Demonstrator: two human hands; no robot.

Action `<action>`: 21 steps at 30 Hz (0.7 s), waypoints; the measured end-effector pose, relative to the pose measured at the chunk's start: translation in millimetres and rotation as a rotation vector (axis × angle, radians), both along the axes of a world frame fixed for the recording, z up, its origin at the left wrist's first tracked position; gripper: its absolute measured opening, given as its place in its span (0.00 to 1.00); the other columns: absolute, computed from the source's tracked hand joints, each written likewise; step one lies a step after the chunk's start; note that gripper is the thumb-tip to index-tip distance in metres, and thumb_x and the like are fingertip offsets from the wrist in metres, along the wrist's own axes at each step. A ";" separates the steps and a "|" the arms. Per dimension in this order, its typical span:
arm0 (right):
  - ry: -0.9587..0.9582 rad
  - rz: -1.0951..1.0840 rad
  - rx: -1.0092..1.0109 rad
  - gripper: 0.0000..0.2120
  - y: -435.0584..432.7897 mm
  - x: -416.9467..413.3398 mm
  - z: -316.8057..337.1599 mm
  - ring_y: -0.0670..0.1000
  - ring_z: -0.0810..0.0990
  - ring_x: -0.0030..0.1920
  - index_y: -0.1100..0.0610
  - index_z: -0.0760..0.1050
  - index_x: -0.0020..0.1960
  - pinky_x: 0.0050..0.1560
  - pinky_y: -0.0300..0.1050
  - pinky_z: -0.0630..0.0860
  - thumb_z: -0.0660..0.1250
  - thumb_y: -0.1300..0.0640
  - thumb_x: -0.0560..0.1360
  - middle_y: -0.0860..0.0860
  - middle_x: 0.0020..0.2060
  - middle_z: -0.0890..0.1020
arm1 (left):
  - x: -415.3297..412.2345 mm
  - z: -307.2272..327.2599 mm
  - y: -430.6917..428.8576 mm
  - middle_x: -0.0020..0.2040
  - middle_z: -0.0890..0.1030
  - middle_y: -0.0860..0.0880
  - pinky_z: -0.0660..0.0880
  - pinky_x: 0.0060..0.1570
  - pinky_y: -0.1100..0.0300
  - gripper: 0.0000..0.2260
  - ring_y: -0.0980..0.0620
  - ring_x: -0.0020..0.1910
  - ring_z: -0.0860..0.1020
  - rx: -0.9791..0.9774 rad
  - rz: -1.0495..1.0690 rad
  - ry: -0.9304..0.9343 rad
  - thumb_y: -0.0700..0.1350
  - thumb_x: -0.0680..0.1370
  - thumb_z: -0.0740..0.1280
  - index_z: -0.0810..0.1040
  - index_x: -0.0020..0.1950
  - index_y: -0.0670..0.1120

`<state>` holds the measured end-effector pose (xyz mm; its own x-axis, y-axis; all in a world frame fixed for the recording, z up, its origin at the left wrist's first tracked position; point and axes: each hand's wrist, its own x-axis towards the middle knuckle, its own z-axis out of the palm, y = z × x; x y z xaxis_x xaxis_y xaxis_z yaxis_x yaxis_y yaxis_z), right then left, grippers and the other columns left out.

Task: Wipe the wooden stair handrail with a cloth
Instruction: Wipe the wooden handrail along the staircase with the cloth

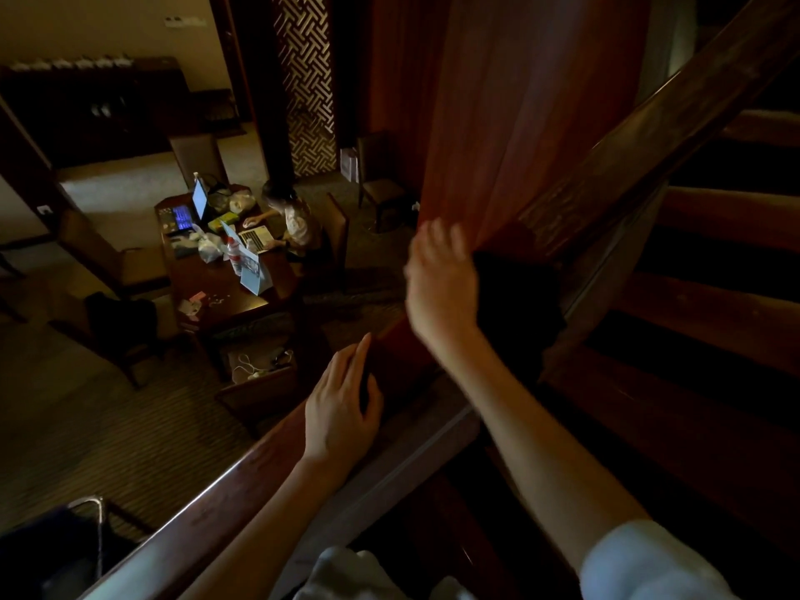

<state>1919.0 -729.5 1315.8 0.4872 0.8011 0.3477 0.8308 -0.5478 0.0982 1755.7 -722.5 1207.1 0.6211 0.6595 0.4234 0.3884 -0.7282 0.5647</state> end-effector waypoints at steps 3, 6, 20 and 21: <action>0.151 0.179 0.005 0.23 -27.5 -48.7 -35.5 0.54 0.54 0.78 0.59 0.59 0.78 0.79 0.53 0.46 0.52 0.54 0.84 0.56 0.77 0.60 | -0.3 -2.3 1.2 0.60 0.78 0.45 0.76 0.41 0.64 0.22 0.49 0.50 0.81 0.002 0.025 -0.015 0.48 0.78 0.56 0.71 0.71 0.43; 0.155 0.107 0.197 0.22 -62.9 -37.7 -33.3 0.53 0.63 0.75 0.59 0.67 0.74 0.77 0.52 0.54 0.62 0.55 0.81 0.55 0.73 0.68 | -0.4 -3.3 0.5 0.60 0.78 0.46 0.76 0.39 0.64 0.22 0.50 0.50 0.81 0.020 0.030 -0.025 0.47 0.78 0.57 0.71 0.71 0.43; 0.175 0.309 -0.043 0.23 -39.5 -82.5 -63.8 0.53 0.54 0.78 0.58 0.59 0.78 0.79 0.51 0.46 0.50 0.56 0.84 0.56 0.77 0.60 | -2.5 -7.7 -6.5 0.66 0.75 0.43 0.78 0.47 0.57 0.20 0.49 0.57 0.79 -0.246 0.277 -0.243 0.40 0.83 0.56 0.62 0.76 0.43; 0.204 0.322 -0.006 0.22 -50.1 -86.2 -66.9 0.53 0.58 0.77 0.58 0.64 0.76 0.78 0.51 0.51 0.54 0.56 0.83 0.55 0.76 0.64 | -3.9 -9.1 -7.1 0.66 0.76 0.43 0.78 0.48 0.57 0.21 0.48 0.57 0.79 -0.270 0.302 -0.266 0.37 0.82 0.58 0.62 0.75 0.43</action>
